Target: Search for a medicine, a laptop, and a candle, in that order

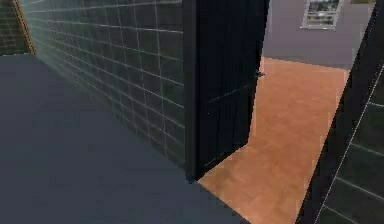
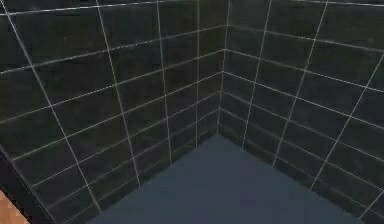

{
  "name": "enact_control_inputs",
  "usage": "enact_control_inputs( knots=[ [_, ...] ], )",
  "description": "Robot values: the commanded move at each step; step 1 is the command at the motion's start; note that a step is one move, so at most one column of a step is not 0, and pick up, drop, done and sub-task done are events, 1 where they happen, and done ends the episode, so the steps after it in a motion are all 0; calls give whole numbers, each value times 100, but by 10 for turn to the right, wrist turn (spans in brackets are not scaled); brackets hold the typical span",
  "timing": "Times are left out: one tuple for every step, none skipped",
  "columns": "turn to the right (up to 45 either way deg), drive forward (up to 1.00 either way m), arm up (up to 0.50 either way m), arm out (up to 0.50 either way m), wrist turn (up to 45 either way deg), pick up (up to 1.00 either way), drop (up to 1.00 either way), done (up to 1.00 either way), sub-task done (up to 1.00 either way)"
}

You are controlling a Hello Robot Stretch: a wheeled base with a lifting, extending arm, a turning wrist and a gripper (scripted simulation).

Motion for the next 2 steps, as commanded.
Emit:
enact_control_inputs(
  knots=[
    [450,0,0,0,0,0,0,0,0],
    [450,0,0,0,0,0,0,0,0]
  ],
)
